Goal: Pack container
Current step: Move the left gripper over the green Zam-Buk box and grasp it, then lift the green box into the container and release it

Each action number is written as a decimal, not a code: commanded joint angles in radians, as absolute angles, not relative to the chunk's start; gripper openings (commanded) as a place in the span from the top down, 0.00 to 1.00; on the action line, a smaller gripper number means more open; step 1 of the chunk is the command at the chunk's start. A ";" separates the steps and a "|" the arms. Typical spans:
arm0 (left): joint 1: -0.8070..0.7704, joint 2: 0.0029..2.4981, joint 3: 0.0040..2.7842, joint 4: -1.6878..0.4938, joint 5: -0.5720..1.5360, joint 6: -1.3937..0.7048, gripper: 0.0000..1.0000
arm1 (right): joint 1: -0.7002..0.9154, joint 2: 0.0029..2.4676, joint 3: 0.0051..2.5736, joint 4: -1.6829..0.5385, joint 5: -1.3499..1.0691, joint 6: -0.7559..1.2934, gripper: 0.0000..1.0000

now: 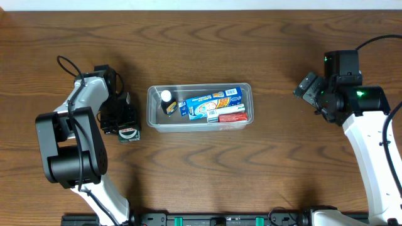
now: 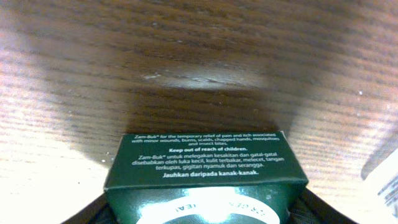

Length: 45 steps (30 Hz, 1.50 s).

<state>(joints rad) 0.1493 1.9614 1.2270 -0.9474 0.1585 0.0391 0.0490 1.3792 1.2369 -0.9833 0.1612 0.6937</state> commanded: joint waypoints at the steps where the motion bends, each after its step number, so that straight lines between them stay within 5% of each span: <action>1: 0.149 1.983 1.220 -0.954 0.172 0.039 0.46 | 0.042 1.377 1.243 -0.984 0.168 0.706 0.01; 17: 0.149 1.752 1.419 -1.222 0.172 0.028 0.54 | 0.042 1.377 1.243 -0.984 0.168 0.706 0.01; 28: -0.051 1.525 1.420 -1.093 0.180 -0.025 0.55 | 0.042 1.377 1.243 -0.984 0.168 0.706 0.01; 35: -0.227 1.564 1.409 -0.999 0.164 -0.094 0.54 | 0.042 1.377 1.243 -0.984 0.168 0.706 0.01; 45: -0.263 1.670 1.406 -1.012 0.113 -0.141 0.55 | 0.042 1.377 1.243 -0.984 0.168 0.706 0.01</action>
<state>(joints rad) -0.2623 1.6440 1.4052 -1.0073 0.1394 -0.1120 0.0490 1.3792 1.2366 -0.9833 0.1612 0.6937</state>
